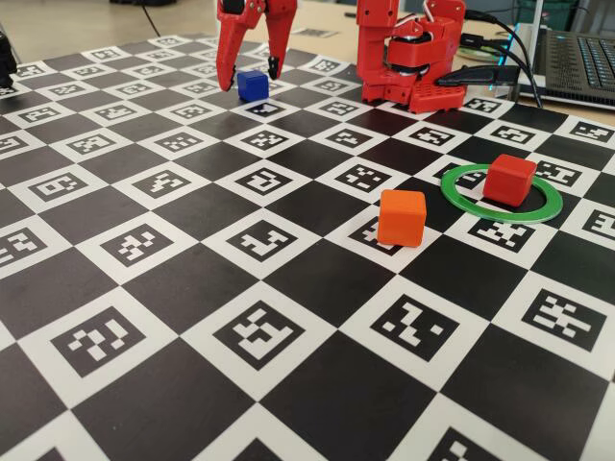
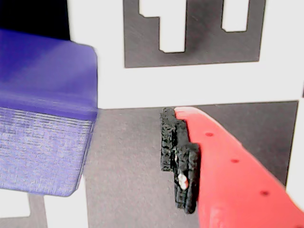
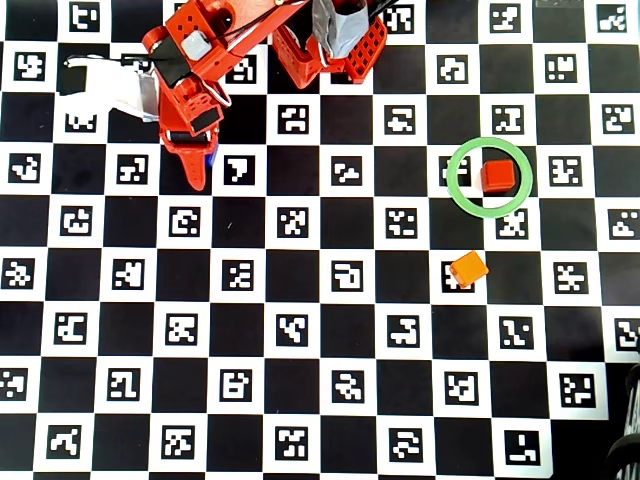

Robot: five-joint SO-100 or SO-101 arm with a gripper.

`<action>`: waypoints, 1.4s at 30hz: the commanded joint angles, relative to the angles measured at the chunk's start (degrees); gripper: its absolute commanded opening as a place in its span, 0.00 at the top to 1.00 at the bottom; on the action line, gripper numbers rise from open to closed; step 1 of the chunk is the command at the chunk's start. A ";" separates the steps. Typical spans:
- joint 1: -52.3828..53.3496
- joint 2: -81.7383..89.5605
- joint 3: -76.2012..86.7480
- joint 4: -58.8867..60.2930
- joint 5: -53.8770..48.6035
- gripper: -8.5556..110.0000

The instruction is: Grab the red cube then put it in the green circle then put the blue cube on top and finally the orange cube on top

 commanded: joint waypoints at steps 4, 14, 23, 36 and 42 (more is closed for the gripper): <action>-0.35 2.90 -0.18 -2.55 1.67 0.55; -1.58 2.46 -0.09 -4.31 7.82 0.56; -3.60 2.20 0.00 -2.72 13.18 0.56; -3.52 2.02 0.09 -3.34 17.93 0.57; -3.52 2.02 0.53 -4.04 17.75 0.68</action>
